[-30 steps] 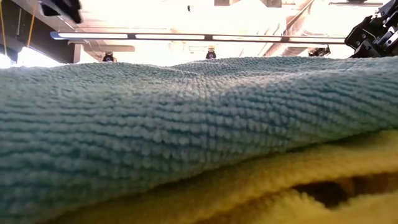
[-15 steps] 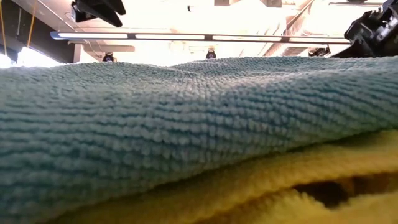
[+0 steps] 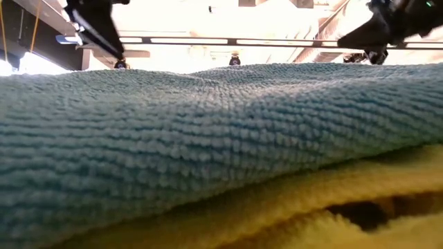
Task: Sort microfiber towel by color & place in baskets
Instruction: Put the yellow microfiber towel into the top transparent bin
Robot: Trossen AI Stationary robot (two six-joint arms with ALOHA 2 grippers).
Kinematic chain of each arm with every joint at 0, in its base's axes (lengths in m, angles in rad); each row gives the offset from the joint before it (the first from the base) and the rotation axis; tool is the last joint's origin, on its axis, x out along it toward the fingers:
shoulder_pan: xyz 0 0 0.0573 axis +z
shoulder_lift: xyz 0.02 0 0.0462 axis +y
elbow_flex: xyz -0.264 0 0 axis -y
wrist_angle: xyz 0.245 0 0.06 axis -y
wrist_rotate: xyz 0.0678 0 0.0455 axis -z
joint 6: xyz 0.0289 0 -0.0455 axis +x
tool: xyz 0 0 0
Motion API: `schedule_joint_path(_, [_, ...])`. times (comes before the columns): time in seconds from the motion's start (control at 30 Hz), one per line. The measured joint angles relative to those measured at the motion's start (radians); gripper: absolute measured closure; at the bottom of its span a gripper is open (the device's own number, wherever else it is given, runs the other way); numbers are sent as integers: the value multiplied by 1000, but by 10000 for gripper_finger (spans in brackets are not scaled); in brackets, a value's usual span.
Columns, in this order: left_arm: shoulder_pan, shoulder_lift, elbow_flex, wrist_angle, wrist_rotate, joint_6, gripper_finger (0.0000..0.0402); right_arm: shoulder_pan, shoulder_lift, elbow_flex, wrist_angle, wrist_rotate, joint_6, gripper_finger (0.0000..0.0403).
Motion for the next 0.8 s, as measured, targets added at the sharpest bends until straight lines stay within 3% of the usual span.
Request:
schedule_joint_path(0.13, [0, -113, -67, 0, 22, 20, 280, 13, 240, 189, -108, 51, 0, 403])
schedule_joint_path(0.43, [0, -352, -134, -6, 28, 124, 280, -8, 745, 577, -259, 41, -49, 403])
schedule_joint_path(0.63, [0, -443, -163, -4, 29, 193, 280, -11, 1044, 867, -458, 23, -51, 399])
schedule_joint_path(0.8, [0, -483, -186, -11, 28, 242, 280, -11, 1254, 1078, -614, -43, -85, 363])
